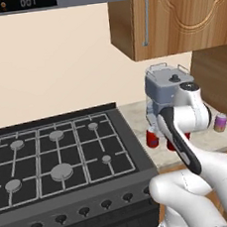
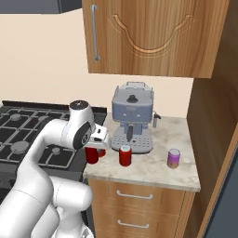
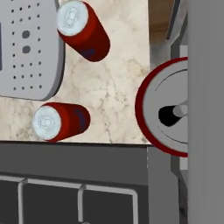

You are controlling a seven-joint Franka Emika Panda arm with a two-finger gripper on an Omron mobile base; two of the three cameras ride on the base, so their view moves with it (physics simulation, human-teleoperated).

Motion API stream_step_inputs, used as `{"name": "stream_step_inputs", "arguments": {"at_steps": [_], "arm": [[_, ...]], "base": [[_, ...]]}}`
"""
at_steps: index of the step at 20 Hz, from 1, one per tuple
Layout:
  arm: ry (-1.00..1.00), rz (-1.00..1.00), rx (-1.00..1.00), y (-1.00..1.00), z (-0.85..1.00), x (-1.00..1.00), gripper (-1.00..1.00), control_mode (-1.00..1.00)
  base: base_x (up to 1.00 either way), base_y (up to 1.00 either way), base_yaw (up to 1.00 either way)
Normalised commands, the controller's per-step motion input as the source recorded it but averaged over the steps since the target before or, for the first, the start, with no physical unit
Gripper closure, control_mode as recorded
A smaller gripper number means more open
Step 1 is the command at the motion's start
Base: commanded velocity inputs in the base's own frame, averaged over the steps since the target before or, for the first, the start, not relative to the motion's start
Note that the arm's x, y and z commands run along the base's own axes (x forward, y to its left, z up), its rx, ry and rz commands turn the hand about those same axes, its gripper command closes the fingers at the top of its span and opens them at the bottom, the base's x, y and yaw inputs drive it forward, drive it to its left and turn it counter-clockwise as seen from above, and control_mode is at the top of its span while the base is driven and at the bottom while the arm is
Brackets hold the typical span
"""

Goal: Four empty soda cans are scattered around the kitchen. Gather all the cans and cluster them next to the stove for recycling.

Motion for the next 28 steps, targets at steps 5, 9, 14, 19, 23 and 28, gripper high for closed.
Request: {"name": "stream_step_inputs", "arguments": {"at_steps": [5, 9, 14, 19, 23, 28], "arm": [[0.0, 0.0, 0.0, 0.0, -0.25, 0.26, 1.0, -1.0], [0.0, 0.0, 0.0, 0.0, -0.34, 0.17, 1.0, -1.0], [0.0, 0.0, 0.0, 0.0, -0.33, 0.01, 1.0, -1.0], [0.0, 0.0, 0.0, 0.0, -0.22, 0.05, 1.0, -1.0], [0.0, 0.0, 0.0, 0.01, -0.21, 0.16, 1.0, -1.0], [0.0, 0.0, 0.0, 0.05, -0.13, 0.25, 1.0, -1.0]], "base": [[0.0, 0.0, 0.0], [0.0, 0.0, 0.0], [0.0, 0.0, 0.0], [0.0, 0.0, 0.0], [0.0, 0.0, 0.0], [0.0, 0.0, 0.0]]}}
